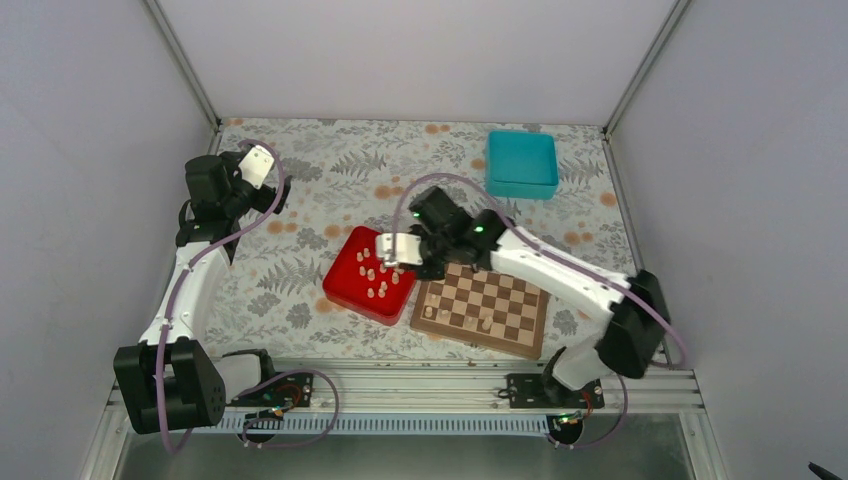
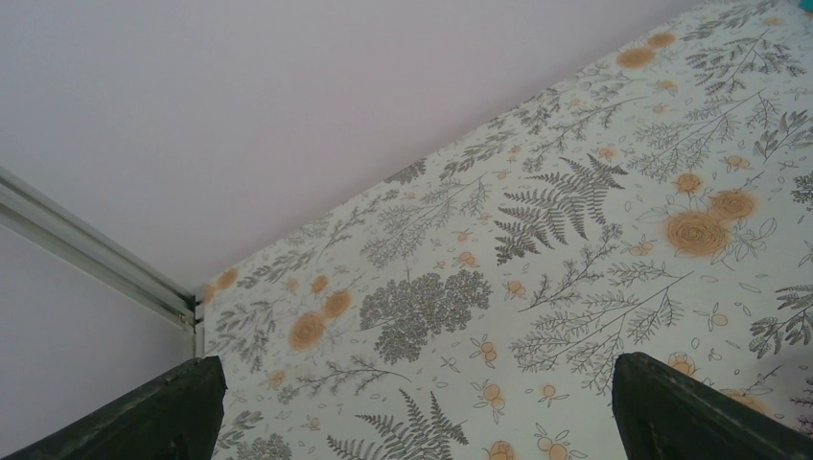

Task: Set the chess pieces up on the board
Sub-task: Pick up the chess piece from the storage box, then place the chess piece on the chessboard.

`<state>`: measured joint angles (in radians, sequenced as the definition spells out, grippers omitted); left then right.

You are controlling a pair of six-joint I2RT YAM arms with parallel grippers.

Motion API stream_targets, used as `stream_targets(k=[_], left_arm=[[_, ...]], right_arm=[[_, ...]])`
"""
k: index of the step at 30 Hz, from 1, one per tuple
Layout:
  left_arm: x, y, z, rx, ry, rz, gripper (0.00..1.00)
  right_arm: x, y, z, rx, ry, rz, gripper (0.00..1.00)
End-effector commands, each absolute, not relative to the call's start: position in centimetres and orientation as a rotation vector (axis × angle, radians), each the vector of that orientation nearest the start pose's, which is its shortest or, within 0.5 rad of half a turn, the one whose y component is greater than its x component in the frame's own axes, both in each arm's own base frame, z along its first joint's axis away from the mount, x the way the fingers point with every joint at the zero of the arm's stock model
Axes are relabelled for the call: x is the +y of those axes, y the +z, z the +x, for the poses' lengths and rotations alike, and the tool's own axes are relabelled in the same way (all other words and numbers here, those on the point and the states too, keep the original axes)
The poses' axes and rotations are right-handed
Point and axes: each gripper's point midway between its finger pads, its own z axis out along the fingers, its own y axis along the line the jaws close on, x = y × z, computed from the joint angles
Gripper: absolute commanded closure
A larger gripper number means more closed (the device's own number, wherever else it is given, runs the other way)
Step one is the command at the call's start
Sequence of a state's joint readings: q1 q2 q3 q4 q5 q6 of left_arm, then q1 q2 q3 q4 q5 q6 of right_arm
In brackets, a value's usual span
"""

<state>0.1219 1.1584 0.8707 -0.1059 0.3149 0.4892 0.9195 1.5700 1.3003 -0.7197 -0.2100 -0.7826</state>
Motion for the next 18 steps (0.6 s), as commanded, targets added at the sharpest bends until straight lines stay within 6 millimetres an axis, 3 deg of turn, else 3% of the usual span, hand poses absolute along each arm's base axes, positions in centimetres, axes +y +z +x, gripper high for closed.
stream_targets(k=[1, 5, 10, 14, 18], left_arm=[[-0.4, 26.3, 38.7, 1.829, 0.117, 0.548, 0.00], [-0.3, 26.6, 38.8, 1.827, 0.121, 0.541, 0.00], [-0.3, 26.4, 39.0, 1.834, 0.112, 0.538, 0.00], [-0.1, 26.1, 39.1, 1.842, 0.118, 0.534, 0.00], [0.1, 25.6, 39.2, 1.852, 0.131, 0.531, 0.00]], right_arm=[[28.8, 17.4, 21.1, 1.764, 0.270, -1.883, 0.95], [24.6, 18.2, 19.3, 1.837, 0.268, -1.814, 0.93], [20.5, 16.3, 16.4, 1.954, 0.234, -1.804, 0.93], [18.3, 15.3, 15.0, 2.012, 0.232, -1.798, 0.94], [17.3, 14.2, 13.5, 2.037, 0.282, -1.818, 0.94]])
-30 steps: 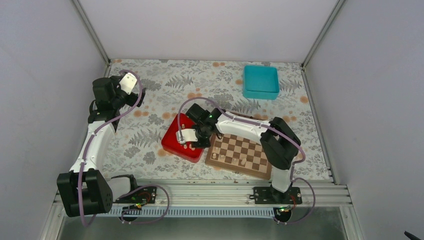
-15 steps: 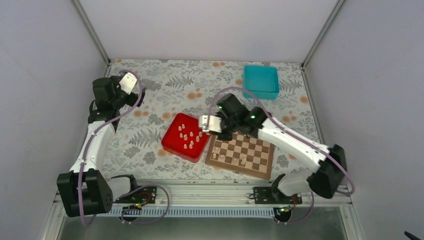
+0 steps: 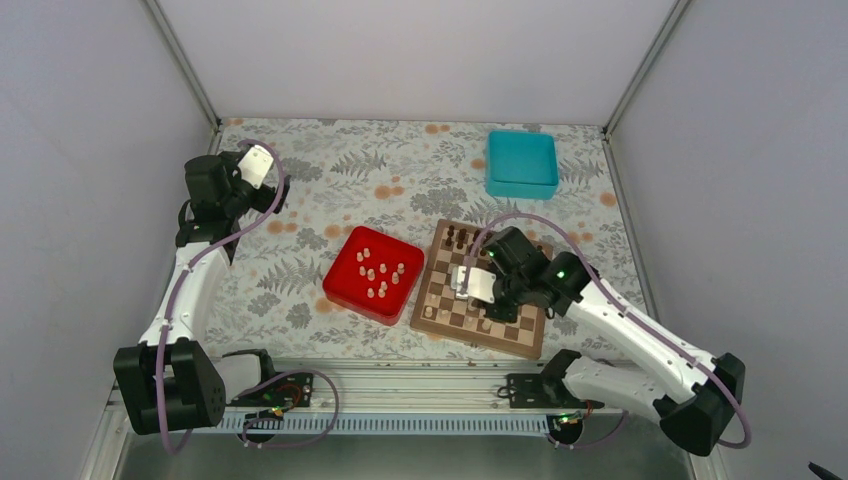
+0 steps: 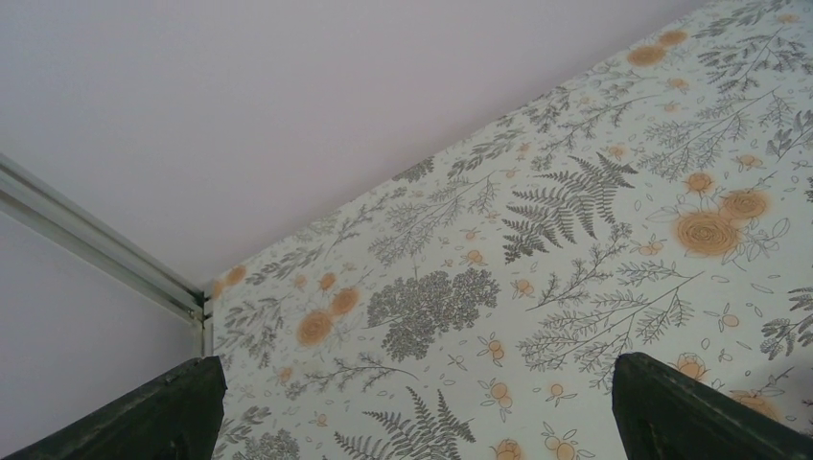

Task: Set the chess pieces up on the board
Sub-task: Place the chess piece on the chessboard.

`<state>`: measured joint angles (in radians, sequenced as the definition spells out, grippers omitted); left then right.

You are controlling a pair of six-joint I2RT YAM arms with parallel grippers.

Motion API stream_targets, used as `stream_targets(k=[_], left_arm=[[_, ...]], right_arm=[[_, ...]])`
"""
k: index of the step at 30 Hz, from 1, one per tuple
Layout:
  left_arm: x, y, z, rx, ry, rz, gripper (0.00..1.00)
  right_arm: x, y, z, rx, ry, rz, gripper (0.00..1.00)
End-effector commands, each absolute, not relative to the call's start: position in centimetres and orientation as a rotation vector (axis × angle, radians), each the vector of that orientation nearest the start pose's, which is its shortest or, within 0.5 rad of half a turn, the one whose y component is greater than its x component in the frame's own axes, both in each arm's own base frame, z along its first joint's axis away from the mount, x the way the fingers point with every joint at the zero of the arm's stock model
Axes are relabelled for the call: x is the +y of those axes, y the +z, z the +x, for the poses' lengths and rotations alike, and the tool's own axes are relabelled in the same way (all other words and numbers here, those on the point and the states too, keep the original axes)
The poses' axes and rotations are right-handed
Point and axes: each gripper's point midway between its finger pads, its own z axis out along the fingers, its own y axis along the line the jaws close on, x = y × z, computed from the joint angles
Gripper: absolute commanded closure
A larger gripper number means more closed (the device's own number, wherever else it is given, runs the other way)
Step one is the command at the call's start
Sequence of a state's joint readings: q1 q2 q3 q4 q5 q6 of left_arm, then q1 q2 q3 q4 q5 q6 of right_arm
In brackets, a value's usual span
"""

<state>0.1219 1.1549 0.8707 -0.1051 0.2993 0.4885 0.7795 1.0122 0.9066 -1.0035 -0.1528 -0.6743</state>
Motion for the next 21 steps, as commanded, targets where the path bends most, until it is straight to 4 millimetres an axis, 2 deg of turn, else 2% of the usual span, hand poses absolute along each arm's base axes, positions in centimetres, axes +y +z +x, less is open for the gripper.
stream_targets(k=[1, 9, 21], left_arm=[[0.1, 25.6, 39.3, 1.855, 0.133, 0.530, 0.00], [0.7, 24.9, 39.4, 1.875, 0.163, 0.522, 0.00], [1.2, 24.7, 39.6, 1.890, 0.171, 0.515, 0.00]], right_arm=[[17.1, 13.9, 13.2, 2.039, 0.290, -1.827, 0.94], [16.4, 12.5, 11.6, 2.027, 0.327, -1.903, 0.93], [16.9, 10.9, 11.7, 2.013, 0.341, -2.017, 0.91]])
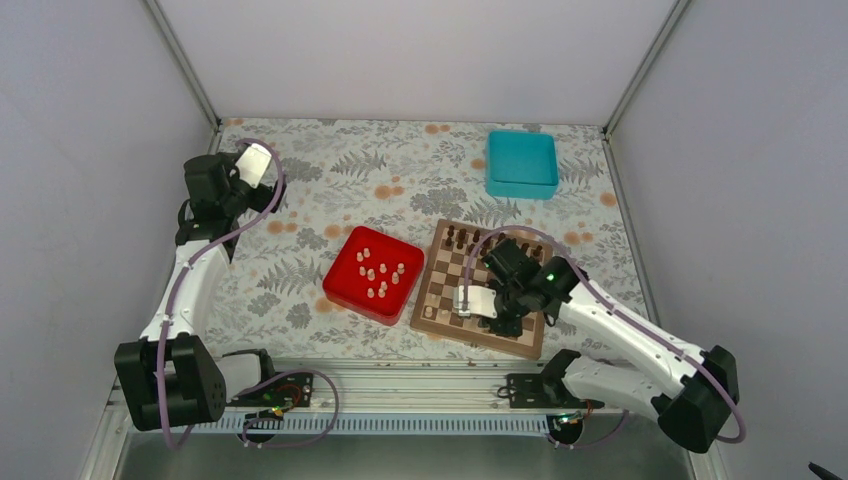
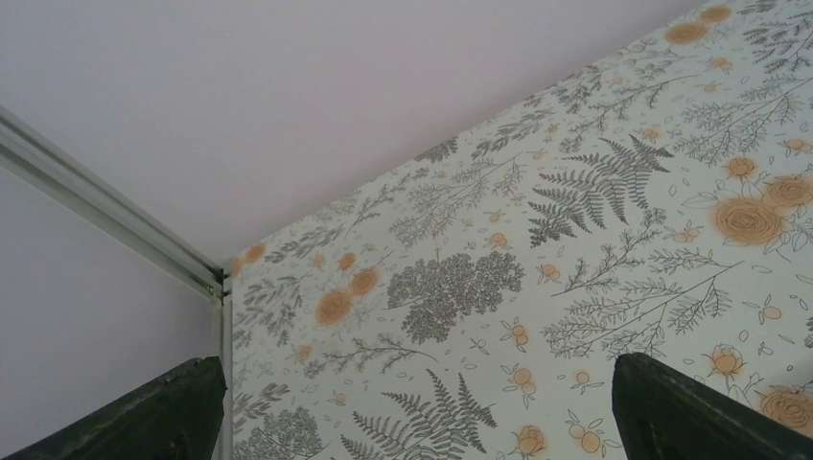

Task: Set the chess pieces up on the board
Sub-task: Place the chess piece on the chessboard.

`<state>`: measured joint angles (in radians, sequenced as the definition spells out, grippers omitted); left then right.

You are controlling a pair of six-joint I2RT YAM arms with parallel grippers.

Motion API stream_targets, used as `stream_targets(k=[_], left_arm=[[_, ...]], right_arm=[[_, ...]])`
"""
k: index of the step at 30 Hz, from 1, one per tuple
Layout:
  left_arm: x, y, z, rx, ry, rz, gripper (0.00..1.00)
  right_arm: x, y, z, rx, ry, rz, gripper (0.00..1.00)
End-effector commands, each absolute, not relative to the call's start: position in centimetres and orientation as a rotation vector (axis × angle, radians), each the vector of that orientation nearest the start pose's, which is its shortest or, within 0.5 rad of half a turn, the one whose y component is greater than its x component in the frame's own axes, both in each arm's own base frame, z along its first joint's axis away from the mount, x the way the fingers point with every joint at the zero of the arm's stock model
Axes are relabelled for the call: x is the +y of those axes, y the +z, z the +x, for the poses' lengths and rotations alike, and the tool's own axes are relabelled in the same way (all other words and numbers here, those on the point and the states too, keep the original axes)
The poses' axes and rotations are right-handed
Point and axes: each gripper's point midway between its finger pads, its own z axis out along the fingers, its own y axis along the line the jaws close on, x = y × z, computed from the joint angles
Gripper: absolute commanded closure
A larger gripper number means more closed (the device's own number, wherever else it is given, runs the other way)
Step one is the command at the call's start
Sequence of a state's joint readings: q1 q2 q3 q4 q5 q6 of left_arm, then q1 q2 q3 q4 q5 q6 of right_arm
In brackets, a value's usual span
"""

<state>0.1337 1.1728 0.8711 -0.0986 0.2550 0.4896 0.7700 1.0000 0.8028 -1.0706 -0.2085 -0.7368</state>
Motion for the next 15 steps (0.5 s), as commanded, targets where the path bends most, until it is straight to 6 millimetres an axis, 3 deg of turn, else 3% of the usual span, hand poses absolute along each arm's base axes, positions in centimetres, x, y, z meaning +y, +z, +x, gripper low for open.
stream_targets(k=[1, 15], left_arm=[[1.2, 24.6, 39.6, 1.891, 0.170, 0.516, 0.00], [0.9, 24.7, 39.6, 1.884, 0.153, 0.526, 0.00]], right_arm=[[17.0, 10.8, 11.8, 2.012, 0.339, -2.023, 0.91], [17.8, 9.6, 13.2, 1.994, 0.307, -2.057, 0.91]])
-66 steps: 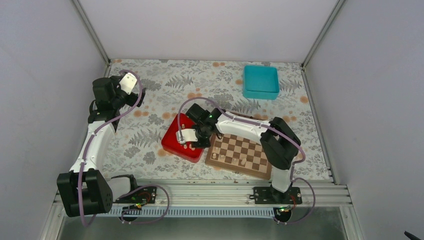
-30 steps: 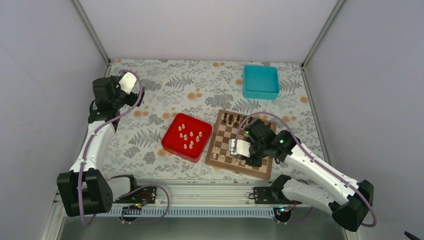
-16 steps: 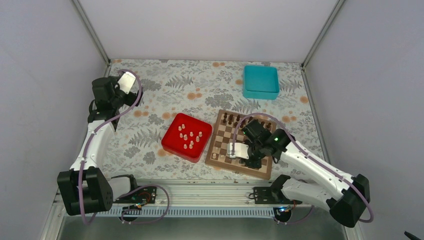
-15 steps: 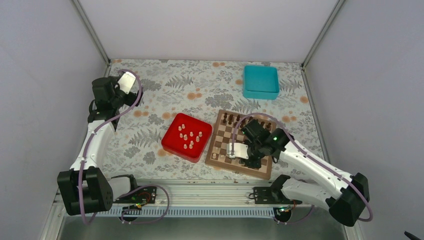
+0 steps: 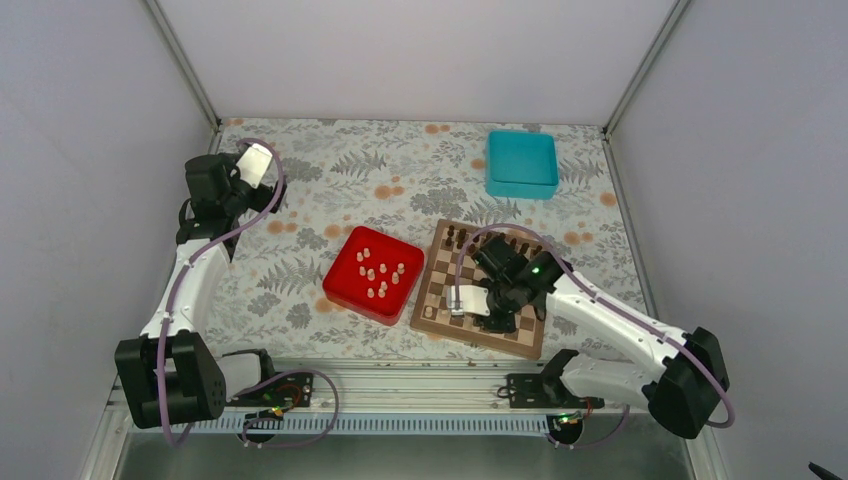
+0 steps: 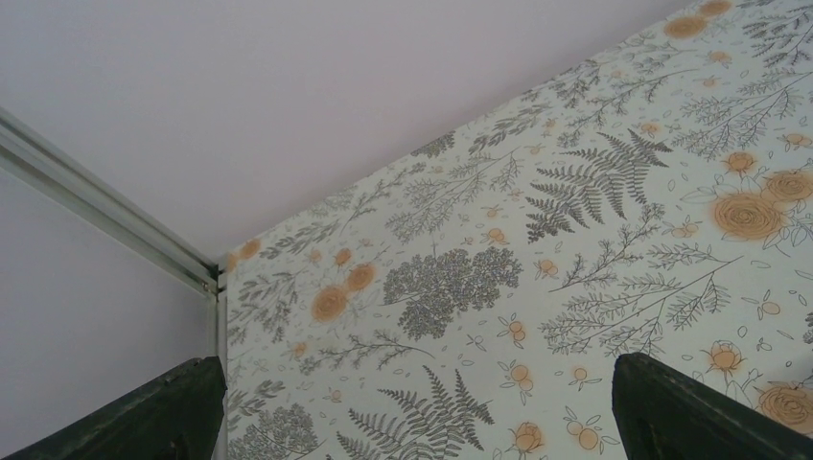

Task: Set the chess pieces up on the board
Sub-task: Place the chess piece on the chessboard.

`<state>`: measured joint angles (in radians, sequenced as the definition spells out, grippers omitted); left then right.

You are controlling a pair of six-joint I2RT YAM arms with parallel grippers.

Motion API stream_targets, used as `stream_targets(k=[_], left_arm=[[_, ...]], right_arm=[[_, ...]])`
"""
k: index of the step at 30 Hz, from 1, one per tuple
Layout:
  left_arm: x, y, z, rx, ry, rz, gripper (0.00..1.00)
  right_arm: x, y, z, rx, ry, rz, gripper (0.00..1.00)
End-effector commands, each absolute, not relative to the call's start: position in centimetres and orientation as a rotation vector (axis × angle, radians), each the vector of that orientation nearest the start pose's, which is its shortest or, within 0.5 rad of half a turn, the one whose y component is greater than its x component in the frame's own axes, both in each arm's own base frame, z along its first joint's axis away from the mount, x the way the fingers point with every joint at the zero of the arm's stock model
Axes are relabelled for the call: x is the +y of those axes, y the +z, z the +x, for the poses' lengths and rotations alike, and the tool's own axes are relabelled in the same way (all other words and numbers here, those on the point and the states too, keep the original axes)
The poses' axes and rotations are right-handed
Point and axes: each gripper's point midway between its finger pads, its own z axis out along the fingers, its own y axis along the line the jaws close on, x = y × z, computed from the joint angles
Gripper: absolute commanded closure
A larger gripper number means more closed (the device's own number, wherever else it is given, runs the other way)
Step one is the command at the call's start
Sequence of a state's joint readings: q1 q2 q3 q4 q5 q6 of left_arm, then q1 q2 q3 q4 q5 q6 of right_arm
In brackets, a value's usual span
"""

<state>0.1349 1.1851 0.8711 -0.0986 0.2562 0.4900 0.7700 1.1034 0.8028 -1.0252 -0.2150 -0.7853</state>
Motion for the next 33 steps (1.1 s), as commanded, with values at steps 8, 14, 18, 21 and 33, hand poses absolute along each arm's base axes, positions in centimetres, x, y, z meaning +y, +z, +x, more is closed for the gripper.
stream_targets(k=[8, 14, 18, 21, 33], left_arm=[[0.8, 24.7, 39.6, 1.884, 0.150, 0.529, 0.00], [0.8, 24.7, 39.6, 1.884, 0.151, 0.529, 0.00], [0.8, 24.6, 39.7, 1.886, 0.150, 0.530, 0.00], [0.8, 24.6, 39.7, 1.886, 0.151, 0.530, 0.00], [0.9, 24.6, 39.6, 1.885, 0.153, 0.529, 0.00]], right_arm=[[18.0, 8.8, 13.6, 1.994, 0.293, -2.073, 0.91], [18.5, 8.4, 13.9, 1.973, 0.299, -2.072, 0.91], [19.0, 8.5, 14.4, 1.951, 0.298, -2.069, 0.91], [19.3, 8.5, 14.6, 1.945, 0.302, -2.070, 0.91], [20.2, 8.7, 15.5, 1.906, 0.301, -2.052, 0.91]])
